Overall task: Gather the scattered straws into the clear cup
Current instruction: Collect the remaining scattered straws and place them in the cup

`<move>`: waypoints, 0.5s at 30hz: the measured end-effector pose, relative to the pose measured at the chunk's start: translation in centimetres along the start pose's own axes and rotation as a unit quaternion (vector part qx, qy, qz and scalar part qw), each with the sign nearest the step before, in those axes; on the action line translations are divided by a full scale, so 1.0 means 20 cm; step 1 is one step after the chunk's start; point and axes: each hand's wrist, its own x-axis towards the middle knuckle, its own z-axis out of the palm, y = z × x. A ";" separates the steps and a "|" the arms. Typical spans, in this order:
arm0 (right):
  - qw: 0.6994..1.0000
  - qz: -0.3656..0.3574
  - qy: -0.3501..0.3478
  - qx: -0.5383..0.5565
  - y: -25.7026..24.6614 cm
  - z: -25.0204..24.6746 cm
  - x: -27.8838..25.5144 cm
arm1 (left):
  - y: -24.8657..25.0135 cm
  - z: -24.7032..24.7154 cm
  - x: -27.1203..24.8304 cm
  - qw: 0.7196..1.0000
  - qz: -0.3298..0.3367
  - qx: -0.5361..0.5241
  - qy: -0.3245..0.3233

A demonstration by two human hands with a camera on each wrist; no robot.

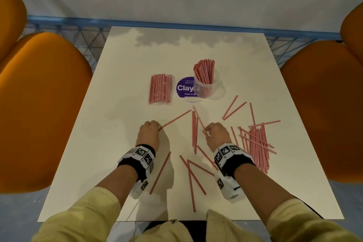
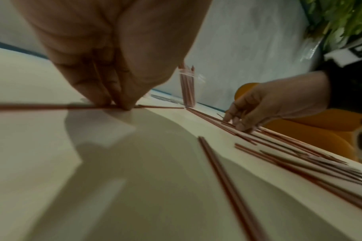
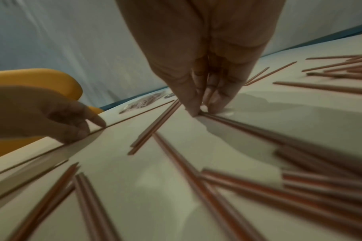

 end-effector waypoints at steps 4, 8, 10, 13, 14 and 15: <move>0.999 -0.013 -0.015 0.030 -0.04 0.03 -0.02 | 0.07 0.01 -0.02 0.997 -0.007 -0.082 -0.015; 0.999 0.018 -0.009 0.048 -0.04 0.02 -0.03 | 0.04 -0.04 -0.03 0.995 -0.064 -0.068 -0.025; 0.999 0.015 -0.013 0.048 -0.05 0.03 -0.03 | 0.04 -0.04 -0.06 0.995 -0.082 -0.018 -0.060; 0.999 -0.001 -0.019 0.040 -0.09 0.04 -0.02 | 0.05 -0.01 -0.06 0.993 -0.076 0.025 -0.087; 0.999 -0.004 -0.019 0.042 -0.11 0.04 -0.01 | 0.05 -0.01 -0.06 0.992 -0.076 0.037 -0.097; 0.999 -0.006 -0.019 0.044 -0.12 0.04 0.00 | 0.06 0.00 -0.06 0.991 -0.073 0.046 -0.105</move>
